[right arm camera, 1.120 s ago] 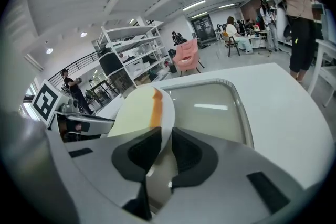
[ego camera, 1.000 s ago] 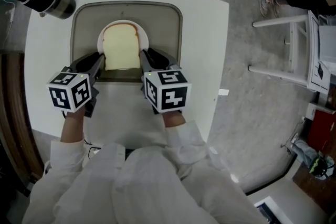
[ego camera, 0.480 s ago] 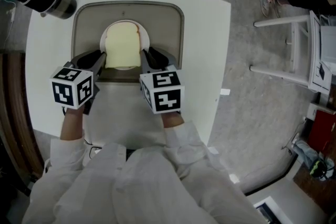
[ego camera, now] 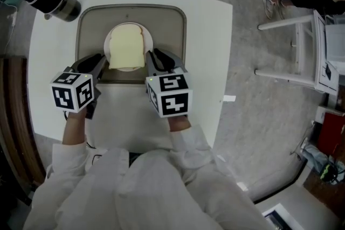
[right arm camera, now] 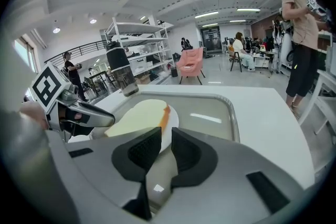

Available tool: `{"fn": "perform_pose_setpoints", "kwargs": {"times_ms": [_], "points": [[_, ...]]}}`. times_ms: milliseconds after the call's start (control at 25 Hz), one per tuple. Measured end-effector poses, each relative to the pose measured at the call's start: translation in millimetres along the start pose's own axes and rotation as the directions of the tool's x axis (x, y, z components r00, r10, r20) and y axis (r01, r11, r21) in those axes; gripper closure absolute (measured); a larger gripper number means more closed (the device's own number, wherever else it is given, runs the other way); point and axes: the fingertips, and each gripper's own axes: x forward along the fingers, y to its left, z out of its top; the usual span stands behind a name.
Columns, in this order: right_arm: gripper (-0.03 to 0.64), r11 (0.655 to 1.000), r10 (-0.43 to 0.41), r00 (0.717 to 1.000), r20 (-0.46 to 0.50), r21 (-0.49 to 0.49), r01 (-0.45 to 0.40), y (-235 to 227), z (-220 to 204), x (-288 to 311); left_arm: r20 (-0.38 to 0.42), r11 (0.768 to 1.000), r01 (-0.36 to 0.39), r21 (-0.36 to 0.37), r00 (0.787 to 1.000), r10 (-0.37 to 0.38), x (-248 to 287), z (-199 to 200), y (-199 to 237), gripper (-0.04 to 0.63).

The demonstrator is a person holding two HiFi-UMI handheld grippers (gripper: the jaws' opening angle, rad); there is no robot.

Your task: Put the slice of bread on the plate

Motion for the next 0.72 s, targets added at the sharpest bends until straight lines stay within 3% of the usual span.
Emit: {"fn": "perform_pose_setpoints", "kwargs": {"times_ms": [200,440,720], "points": [[0.551,1.000,-0.007,0.999,0.034,-0.022,0.008,7.8,7.4,-22.6,0.077,1.000,0.024,-0.007,0.997,-0.024,-26.2,5.4,-9.6,0.529],[0.551,0.999,0.050,0.994,0.095,-0.006,-0.049,37.5,8.6,-55.9,0.177,0.998,0.049,0.035,0.983,-0.054,-69.1,6.1,-32.6,0.538],[0.552,0.990,0.135,0.965,0.224,0.009,-0.140,79.9,11.4,-105.7,0.302,0.979,0.186,0.078,0.932,-0.201,-114.5,-3.6,-73.5,0.571]]}}
